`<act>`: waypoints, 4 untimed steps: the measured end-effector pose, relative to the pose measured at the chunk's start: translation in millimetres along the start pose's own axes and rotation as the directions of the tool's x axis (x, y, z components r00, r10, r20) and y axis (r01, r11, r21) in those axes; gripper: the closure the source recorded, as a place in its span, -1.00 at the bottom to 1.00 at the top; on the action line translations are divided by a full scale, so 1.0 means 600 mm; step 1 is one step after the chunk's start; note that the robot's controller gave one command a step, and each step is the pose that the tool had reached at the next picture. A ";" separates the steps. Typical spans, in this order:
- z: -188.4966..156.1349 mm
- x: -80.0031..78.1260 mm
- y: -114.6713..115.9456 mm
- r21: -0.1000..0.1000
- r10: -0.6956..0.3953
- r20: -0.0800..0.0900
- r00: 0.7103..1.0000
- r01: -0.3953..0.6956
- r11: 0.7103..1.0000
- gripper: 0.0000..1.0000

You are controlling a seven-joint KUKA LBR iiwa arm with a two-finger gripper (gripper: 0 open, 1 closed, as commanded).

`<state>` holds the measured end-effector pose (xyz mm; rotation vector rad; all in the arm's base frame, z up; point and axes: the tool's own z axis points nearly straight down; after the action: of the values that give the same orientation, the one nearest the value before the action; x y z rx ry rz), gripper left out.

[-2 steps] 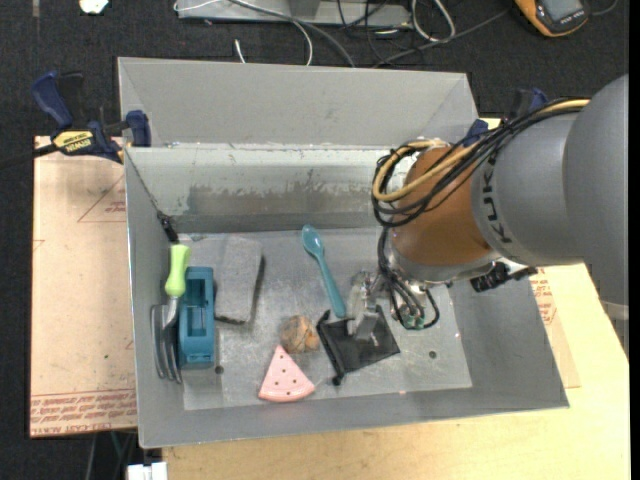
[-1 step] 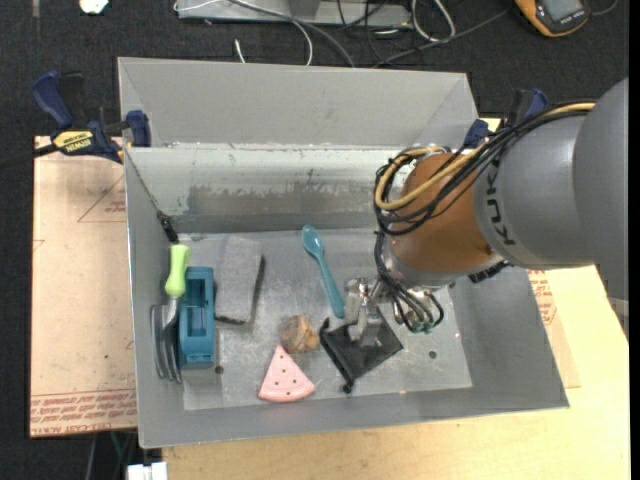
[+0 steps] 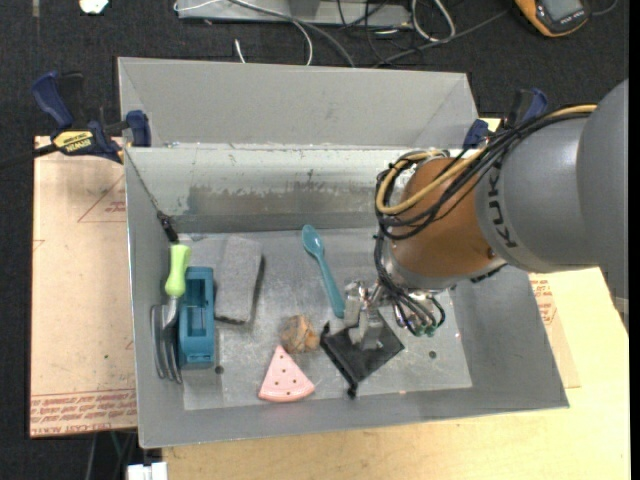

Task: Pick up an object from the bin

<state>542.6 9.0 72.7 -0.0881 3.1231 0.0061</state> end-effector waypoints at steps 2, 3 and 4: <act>0.000 -0.003 0.006 0.003 -0.174 0.008 0.985 0.174 0.985 1.00; 0.000 0.015 0.056 0.008 -0.257 0.014 0.966 0.256 0.967 1.00; 0.004 0.029 0.083 0.003 -0.115 0.012 0.993 0.115 0.993 -1.00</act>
Offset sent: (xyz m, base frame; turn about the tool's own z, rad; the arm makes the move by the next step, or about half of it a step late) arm 0.0000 0.0000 0.0000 0.0000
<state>522.4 57.4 70.0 -0.2663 3.1010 0.0018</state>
